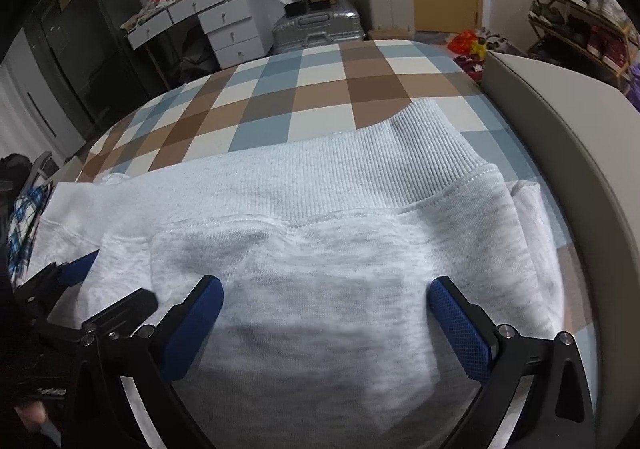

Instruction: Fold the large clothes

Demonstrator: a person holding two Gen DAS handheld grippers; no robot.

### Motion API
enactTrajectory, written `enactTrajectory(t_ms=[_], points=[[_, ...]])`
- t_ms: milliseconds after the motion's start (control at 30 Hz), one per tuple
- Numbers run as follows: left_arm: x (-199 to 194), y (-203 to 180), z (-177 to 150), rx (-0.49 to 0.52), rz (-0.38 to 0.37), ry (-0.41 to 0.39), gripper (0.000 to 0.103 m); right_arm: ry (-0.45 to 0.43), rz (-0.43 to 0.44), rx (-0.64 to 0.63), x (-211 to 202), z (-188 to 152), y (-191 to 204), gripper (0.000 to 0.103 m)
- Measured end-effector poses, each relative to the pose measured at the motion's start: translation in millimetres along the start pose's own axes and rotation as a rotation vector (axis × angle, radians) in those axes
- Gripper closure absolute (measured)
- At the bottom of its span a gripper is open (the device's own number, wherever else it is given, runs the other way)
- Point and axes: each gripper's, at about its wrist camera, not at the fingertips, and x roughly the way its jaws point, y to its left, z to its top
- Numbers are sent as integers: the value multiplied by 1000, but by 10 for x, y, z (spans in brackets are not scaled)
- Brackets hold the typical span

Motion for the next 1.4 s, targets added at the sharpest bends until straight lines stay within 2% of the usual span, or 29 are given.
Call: enactTrajectory(t_ms=[133,200,267,300,333,433,667,767,833,900,967,1033,1167,1267,1300,1400], points=[[17,41,13,-14,-25,-8,1,-102,-2,101,-352,23,-222,0],[36,34,16,-11,-22,-7,1,-80,-1,117,-283,11,-303,0],[38,29,15,-9,-19,-5,1,-1,-21,116,8,-43,-349,0],[39,31,15,-9,-19,-5,1,16,-34,103,116,-72,-340,0],[41,29,16,-8,-17,-4,1,-33,-53,73,101,-93,-288,0],[35,28,14,-8,-18,-5,1,-31,-111,43,59,-60,-194,0],[37,31,3,-10,-21,-8,1,35,-98,46,-80,-12,-218,0],[36,31,2,-10,-21,-9,1,1,-109,-31,-223,-60,-130,0],[33,35,1,-11,-21,-9,1,4,-113,-103,-173,-112,-56,0],[34,39,1,-12,-22,-9,1,11,-85,-128,13,-179,-65,0],[30,35,0,-14,-20,-9,1,-24,32,-72,87,-224,-208,0],[25,26,2,-12,-18,-10,1,-23,93,-19,51,-187,-323,0],[23,19,9,-15,-10,-3,1,-24,49,-54,61,-192,-230,0],[-32,-17,17,-48,26,25,1,-25,63,-44,58,-190,-255,0],[-80,-55,8,-62,6,26,1,-25,67,-41,53,-189,-264,0],[-199,-184,-23,-51,20,-6,1,-25,63,-45,50,-191,-262,0]])
